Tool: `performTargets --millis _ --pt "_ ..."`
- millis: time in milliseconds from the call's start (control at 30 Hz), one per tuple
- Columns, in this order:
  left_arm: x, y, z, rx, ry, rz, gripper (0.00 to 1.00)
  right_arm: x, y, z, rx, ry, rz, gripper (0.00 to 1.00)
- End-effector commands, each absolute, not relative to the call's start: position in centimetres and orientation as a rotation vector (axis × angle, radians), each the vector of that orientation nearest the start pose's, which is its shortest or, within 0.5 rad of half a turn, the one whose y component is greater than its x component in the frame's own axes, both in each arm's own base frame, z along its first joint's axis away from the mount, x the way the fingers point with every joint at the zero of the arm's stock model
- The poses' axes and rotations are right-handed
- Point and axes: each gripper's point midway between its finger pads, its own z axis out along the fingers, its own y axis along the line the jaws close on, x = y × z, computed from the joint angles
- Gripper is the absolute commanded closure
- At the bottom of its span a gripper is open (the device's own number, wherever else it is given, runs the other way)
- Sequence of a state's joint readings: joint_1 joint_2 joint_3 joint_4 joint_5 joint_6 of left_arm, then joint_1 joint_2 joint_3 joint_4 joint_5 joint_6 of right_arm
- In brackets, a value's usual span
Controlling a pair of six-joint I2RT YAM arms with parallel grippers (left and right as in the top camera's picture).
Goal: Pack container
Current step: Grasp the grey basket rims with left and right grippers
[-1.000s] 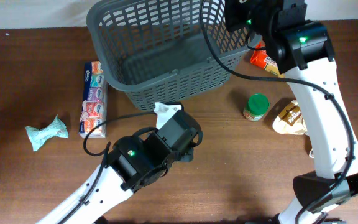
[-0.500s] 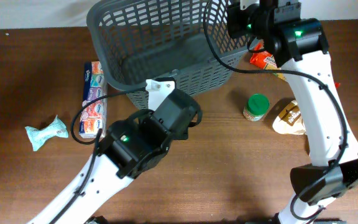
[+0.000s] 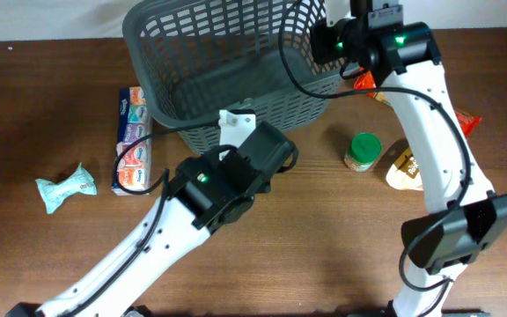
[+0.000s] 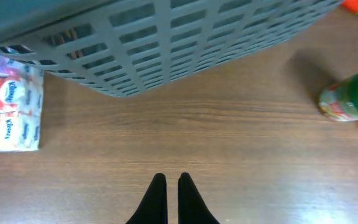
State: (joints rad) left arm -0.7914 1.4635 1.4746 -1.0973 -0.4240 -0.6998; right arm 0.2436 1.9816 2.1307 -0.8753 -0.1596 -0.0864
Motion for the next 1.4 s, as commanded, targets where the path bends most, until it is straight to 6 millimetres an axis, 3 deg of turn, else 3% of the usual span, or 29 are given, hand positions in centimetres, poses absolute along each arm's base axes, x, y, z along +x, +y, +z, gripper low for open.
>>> performTargets --millis 0,333,1000,1367 --pt "30.3 -18.2 23.3 -0.058 2.500 0.036 0.98 51.9 15.7 29.3 -0.499 2.240 0.260 0.96" --pt "31.8 -14.3 23.0 -0.180 2.517 0.111 0.98 52.1 14.0 28.9 -0.470 2.265 0.238 0.96" --pt "33.3 -11.9 22.7 -0.270 2.495 0.181 0.98 51.1 13.4 27.8 -0.468 2.329 0.240 0.96" --pt "34.4 -12.4 23.0 -0.217 2.459 0.183 0.98 50.2 13.2 26.9 -0.472 2.381 0.242 0.96"
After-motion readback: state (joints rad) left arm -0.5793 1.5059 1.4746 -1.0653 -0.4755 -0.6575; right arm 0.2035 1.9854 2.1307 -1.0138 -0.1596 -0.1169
